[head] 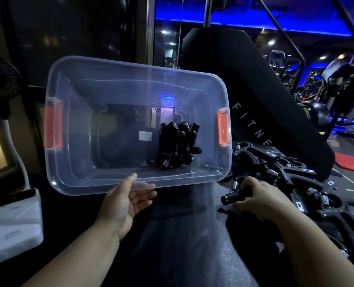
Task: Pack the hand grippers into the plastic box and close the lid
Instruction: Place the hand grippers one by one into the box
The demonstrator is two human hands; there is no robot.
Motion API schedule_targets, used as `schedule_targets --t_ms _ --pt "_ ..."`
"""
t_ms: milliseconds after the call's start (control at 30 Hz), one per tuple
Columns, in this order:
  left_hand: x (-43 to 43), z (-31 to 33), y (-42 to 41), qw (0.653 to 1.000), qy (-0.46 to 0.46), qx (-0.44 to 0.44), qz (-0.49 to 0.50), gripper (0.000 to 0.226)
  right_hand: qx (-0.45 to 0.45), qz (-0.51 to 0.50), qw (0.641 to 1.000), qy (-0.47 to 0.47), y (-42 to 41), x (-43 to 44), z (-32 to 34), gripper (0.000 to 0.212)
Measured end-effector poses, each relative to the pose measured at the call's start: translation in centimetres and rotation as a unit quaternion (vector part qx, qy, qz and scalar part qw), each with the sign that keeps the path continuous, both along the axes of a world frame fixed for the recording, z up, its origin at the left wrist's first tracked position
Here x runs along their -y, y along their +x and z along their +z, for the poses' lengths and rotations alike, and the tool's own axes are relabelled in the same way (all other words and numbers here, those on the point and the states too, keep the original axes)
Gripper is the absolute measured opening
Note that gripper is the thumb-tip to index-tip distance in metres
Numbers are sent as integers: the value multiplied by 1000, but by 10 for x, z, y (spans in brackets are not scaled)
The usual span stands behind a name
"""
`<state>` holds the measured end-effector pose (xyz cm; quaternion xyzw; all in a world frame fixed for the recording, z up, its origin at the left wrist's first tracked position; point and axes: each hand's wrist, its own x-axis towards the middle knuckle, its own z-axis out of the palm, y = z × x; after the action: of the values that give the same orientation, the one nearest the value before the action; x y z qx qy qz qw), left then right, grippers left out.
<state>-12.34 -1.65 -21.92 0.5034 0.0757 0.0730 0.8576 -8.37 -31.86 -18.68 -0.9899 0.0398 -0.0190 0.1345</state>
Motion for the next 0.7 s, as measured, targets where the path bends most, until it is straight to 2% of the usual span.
schedule_targets --t_ms 100,267,433,700 --pt "0 1 -1 1000 0 0 1 35 24 24 999 30 -3 2 3 49" --pt "0 1 -2 1000 1 -4 2 35 53 40 988 142 -8 9 8 54" --pt "0 1 -1 1000 -7 -5 1 35 157 37 962 222 -14 8 17 53" --pt "0 2 -1 1000 -3 -6 4 35 204 159 914 313 -27 -18 17 59"
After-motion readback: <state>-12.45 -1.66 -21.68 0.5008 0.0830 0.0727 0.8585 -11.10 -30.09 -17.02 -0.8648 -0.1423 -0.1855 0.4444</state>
